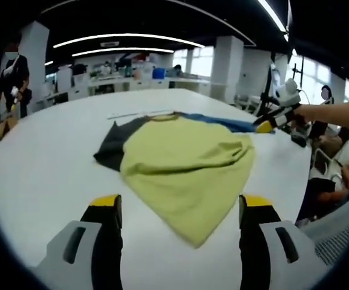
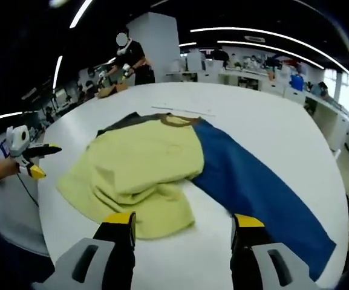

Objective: Fold the garment on the visible template until the final outline fits inside the template.

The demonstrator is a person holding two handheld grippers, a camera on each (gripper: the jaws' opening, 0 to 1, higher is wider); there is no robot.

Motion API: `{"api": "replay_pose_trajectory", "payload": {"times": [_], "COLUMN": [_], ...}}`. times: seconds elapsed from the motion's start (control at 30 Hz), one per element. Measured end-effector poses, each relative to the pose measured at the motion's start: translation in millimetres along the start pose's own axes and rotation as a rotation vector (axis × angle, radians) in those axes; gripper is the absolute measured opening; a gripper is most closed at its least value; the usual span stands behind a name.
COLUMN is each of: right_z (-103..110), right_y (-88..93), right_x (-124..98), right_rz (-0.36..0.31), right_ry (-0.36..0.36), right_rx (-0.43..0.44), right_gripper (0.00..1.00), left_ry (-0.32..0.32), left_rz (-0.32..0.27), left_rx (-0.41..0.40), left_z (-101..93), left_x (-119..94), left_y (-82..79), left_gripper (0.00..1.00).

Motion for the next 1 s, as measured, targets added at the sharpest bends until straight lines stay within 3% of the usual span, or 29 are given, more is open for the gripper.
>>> {"api": "replay_pose_trajectory", "payload": {"times": [0.2,0.43,1.0], "right_z": [-4.9,-9.7,-11.7], "right_y": [5.1,6.0,9.8], "right_x": [13.4,21.9,35.9], "right_rz": [0.019,0.026,0.059], "right_ry": [-0.006,0.021,0.024], "right_rx": [-0.021,-0.075,-0.113], "right_gripper": [0.51,0.36,0.14], "left_ry": [-0.03,-0.033,0.005], "left_rz": [0.098,0.124,0.21], "left_rx": [0.015,0.02,0.055], "left_z": [-1.7,-5.3,-17.5], "left_x": [4.0,6.3,6.4], "left_y": [12.1,19.0,28.1], "left_gripper": [0.6,0.43,0.27]}}
Point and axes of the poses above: the point that each gripper's makers call its tool centre point, and the gripper's own axes: x roughly forward along the fingers, z roughly to its left, y roughly out of its underside, the point moved 10 cm from there along -x, roughly backward along the fingers, and after that the axes turned 3 degrees about x, right-handed, at the moved point
